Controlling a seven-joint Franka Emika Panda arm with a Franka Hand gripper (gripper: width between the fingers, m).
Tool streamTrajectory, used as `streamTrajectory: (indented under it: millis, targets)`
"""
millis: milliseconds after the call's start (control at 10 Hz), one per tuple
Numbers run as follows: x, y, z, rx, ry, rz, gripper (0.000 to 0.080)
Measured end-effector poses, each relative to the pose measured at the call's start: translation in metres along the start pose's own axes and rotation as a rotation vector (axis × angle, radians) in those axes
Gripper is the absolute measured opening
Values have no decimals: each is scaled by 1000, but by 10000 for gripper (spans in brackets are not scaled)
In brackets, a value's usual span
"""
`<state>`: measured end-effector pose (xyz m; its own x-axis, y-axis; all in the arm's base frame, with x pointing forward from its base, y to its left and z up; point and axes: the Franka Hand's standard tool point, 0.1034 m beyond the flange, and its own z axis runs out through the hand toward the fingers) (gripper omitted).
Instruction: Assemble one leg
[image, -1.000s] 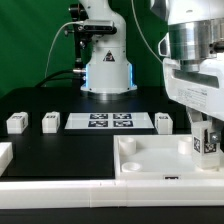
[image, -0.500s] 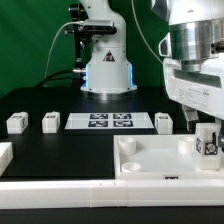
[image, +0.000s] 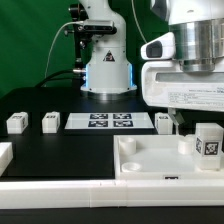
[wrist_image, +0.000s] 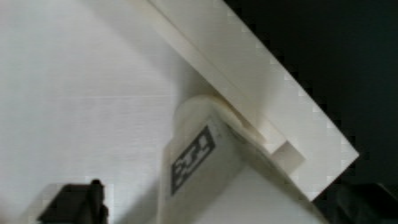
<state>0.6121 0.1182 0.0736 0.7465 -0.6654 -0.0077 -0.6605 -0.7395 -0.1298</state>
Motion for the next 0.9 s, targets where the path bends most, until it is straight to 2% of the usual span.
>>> streamTrajectory:
  millis: [500, 700, 900]
  targets:
    - [1, 1, 0, -20, 9, -595, 649]
    - [3, 3, 0, -38, 13, -841, 649]
    - [7, 6, -1, -46, 12, -989, 649]
